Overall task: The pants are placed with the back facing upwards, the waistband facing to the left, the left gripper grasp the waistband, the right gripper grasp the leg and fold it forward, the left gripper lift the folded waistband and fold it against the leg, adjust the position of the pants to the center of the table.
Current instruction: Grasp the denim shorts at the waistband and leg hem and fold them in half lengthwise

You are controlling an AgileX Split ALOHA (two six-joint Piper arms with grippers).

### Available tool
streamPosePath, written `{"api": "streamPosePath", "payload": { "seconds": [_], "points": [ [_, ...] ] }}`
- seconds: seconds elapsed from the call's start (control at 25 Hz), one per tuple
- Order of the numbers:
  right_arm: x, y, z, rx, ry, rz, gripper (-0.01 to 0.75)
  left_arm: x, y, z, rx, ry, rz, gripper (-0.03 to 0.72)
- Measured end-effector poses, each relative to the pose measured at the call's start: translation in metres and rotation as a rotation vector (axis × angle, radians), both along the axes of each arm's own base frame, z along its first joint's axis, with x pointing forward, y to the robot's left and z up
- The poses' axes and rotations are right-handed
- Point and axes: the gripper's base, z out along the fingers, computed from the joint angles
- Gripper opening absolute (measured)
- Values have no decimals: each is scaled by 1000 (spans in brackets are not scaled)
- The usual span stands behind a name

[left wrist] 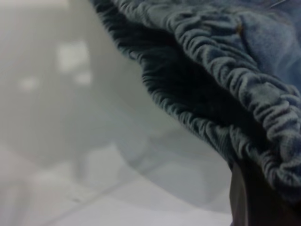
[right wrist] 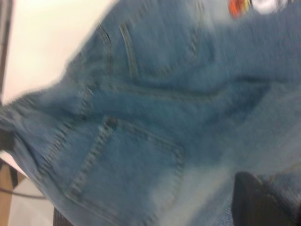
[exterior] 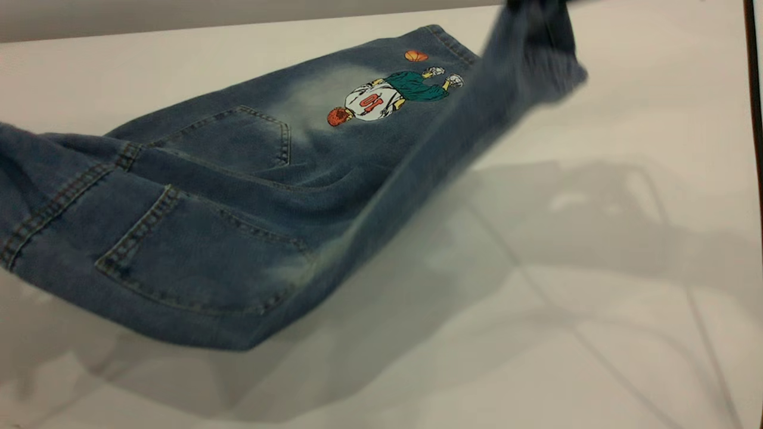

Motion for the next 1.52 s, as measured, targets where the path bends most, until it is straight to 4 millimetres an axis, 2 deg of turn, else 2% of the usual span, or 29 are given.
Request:
{"api": "streamPosePath", "payload": {
  "seconds": [0.2,0.44,0.6,0.84,1.2,1.36,1.52],
  "points": [
    [17,2,18,9,-80,-41,15,5,-4,3,-62,-44,32,89],
    [31,-3,2,-5,-38,-101,15,10,-5,6,-126,-72,118,89],
    [38,-18,-2,4,-9,-165,15,13,-5,7,-167,-81,198,89],
    [52,-42,2,41,26,-252,15,12,-5,-3,-251,-81,370,89],
    [84,-30,-9,127,163,-241,15,25,-6,-3,-427,-93,572,89],
    [97,-27,3,157,143,-250,15,29,-4,0,-490,-119,667,89],
    [102,-26,16,166,107,-231,15,32,-5,0,-503,-135,645,89]
  ]
}}
